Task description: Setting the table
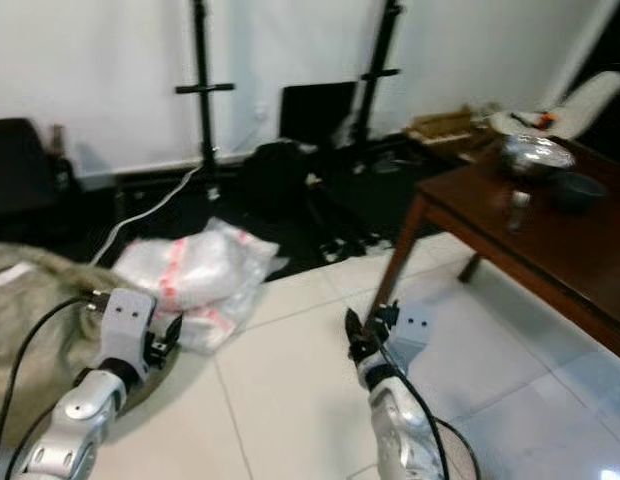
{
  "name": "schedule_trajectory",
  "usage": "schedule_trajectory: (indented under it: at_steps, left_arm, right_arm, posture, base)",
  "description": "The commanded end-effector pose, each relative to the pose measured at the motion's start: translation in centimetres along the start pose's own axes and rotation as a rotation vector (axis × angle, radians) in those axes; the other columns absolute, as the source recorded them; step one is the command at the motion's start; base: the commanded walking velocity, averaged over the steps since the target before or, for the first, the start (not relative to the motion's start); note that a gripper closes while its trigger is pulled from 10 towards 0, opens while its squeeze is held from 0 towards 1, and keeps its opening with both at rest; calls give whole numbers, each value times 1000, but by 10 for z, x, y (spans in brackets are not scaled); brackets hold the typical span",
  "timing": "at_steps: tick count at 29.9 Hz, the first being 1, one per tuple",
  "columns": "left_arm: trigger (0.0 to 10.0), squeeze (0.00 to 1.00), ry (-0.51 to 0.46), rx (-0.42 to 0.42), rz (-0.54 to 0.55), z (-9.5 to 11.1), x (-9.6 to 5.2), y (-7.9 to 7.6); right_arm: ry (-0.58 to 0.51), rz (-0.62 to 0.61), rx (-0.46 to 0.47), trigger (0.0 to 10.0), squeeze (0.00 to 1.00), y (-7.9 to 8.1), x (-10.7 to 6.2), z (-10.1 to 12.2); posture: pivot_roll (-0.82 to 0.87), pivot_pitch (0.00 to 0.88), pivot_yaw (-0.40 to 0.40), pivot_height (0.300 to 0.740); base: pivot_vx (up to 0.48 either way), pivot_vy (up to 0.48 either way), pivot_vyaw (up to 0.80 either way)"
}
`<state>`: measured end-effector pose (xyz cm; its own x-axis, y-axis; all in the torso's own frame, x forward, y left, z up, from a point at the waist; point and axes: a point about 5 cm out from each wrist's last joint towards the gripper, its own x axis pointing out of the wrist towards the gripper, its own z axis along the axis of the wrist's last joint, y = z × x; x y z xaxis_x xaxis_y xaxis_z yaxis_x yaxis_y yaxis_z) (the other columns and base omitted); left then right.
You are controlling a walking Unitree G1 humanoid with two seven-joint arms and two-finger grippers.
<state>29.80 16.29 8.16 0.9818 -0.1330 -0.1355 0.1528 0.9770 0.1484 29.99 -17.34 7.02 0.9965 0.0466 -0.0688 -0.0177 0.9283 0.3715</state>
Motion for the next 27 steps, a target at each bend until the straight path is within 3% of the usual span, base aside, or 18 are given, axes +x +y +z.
schedule_trajectory:
  at_steps: [1, 7, 12, 27]
  left_arm:
    - [10000, 0, -7, 2, 3, 6, 2, -1]
    - [10000, 0, -78, 2, 5, 25, 7, -4]
    - [10000, 0, -106, 11, -14, 36, 11, -9]
    - [10000, 0, -114, 11, -41, 41, 11, -13]
  right_arm:
    - [2, -32, 33, 10000, 0, -6, -2, 2]
    - [-60, -39, 100, 10000, 0, -3, 0, 16]
    - [-73, -12, 69, 10000, 0, 2, 0, 22]
    - [-72, -19, 80, 10000, 0, 1, -1, 25]
  posture:
    - [-6, 0, 51, 740]
    - [-11, 0, 54, 740]
    - [-18, 0, 58, 740]
    - [-22, 0, 64, 740]
  base:
    - [0, 0, -788]
    - [125, 0, -792]
    - [480, 0, -246]
    - [480, 0, -747]
